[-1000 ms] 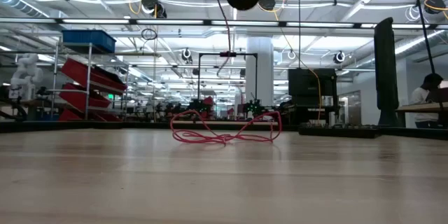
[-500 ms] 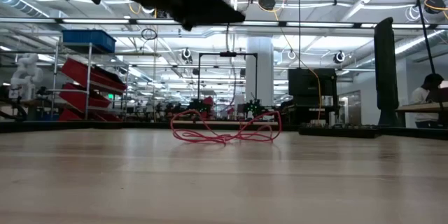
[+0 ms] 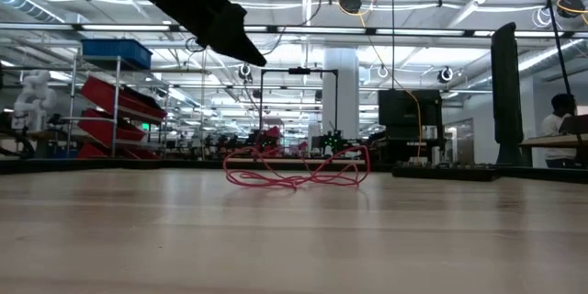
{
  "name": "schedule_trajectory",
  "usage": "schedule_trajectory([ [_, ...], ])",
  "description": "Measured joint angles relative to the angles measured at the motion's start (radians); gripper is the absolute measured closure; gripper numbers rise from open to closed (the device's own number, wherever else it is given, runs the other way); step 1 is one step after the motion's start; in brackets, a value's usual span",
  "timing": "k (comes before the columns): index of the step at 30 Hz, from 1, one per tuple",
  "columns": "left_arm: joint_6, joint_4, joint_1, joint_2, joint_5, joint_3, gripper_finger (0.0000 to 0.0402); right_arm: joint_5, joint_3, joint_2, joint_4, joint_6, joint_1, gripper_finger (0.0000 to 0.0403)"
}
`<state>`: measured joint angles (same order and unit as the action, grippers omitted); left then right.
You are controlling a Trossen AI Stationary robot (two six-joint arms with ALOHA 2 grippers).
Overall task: Coil cords
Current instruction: Uncoil the red wire from the spool
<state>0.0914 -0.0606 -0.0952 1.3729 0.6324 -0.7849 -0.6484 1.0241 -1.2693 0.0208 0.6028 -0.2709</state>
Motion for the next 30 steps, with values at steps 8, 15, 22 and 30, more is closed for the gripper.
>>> schedule_trajectory([
  [8, -0.001, 0.128, 0.007, -0.148, 0.032, 0.000, 0.0402, -0.012, 0.000, 0.013, 0.059, -0.042, -0.019, 0.0403],
  [15, -0.007, 0.211, -0.028, -0.315, 0.031, 0.000, 0.0402, -0.098, 0.000, 0.013, 0.106, -0.099, -0.009, 0.0403],
  [22, -0.008, 0.219, -0.098, -0.427, 0.028, 0.000, 0.0402, -0.119, 0.000, 0.013, 0.119, -0.119, 0.003, 0.0403],
  [30, -0.008, 0.154, -0.171, -0.465, -0.002, 0.000, 0.0402, -0.118, 0.000, 0.013, 0.131, -0.151, 0.050, 0.0403],
])
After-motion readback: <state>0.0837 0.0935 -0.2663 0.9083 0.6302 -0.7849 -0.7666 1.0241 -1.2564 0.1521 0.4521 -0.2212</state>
